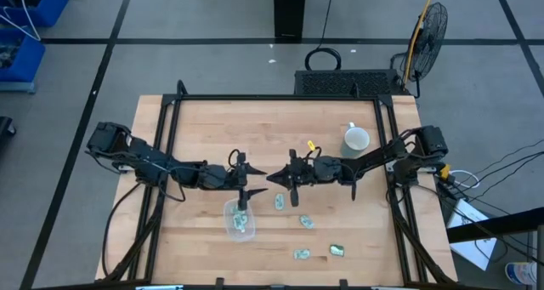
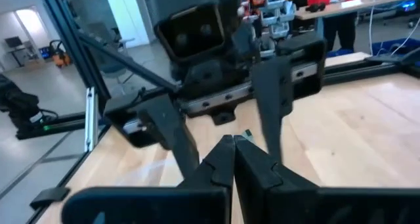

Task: Pick and place Stevia / Truvia into bins
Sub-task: Put the stevia packet into the transparent container

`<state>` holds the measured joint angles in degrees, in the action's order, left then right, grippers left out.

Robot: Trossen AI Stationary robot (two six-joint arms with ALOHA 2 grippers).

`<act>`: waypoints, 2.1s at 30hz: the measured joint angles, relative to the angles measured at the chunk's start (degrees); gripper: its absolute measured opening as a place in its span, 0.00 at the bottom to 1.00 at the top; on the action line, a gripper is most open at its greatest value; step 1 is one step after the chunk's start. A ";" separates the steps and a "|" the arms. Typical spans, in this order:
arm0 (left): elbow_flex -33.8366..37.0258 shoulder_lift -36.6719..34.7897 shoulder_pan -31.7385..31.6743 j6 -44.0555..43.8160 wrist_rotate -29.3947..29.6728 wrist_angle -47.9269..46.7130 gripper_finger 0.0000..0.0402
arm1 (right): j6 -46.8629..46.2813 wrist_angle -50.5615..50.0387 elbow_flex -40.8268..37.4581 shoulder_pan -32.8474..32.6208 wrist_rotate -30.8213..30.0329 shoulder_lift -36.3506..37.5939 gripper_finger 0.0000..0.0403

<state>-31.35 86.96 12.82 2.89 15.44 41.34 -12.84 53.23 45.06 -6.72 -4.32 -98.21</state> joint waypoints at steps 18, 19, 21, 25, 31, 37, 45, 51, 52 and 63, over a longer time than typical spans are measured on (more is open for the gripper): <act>0.00 0.00 -0.09 2.65 1.62 0.11 0.06 | 5.87 -0.66 0.00 0.42 0.07 0.00 0.09; 0.00 0.00 -0.09 2.65 1.60 0.04 0.05 | 5.98 -1.45 0.00 0.28 0.05 0.00 0.12; -0.02 -0.01 -0.05 2.70 1.61 -0.86 0.03 | 6.01 -3.28 0.00 -0.09 0.03 0.00 0.18; -0.02 -2.15 0.00 2.59 2.42 -4.73 0.03 | 6.03 -7.16 0.00 -1.23 0.02 0.00 0.29; -1.30 -14.42 2.09 0.87 2.04 -23.57 0.02 | 6.03 -12.46 0.00 -3.15 0.00 0.00 0.37; -5.49 -23.99 7.28 -20.07 -7.65 -53.69 0.02 | 6.05 -15.72 -0.02 -3.58 -0.02 0.00 0.37; -4.66 -16.28 14.90 -30.69 -10.67 -51.60 0.03 | 6.25 -15.96 -0.04 -2.77 -0.07 -0.02 0.37; -5.47 -7.68 13.09 -35.51 -7.63 -45.81 0.07 | 6.12 -16.21 -0.04 -2.71 -0.07 -0.02 0.37; -5.51 -7.38 12.55 -36.43 -7.63 -45.60 0.11 | 6.12 -16.23 -0.04 -2.72 -0.07 -0.02 0.37; -5.84 -7.31 10.99 -31.54 -10.74 -35.88 0.39 | 7.61 -21.04 -0.04 -2.75 0.02 -0.02 0.38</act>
<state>-37.19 79.64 23.81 -28.65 4.70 5.46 -5.23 32.19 45.01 -9.47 -4.29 -98.24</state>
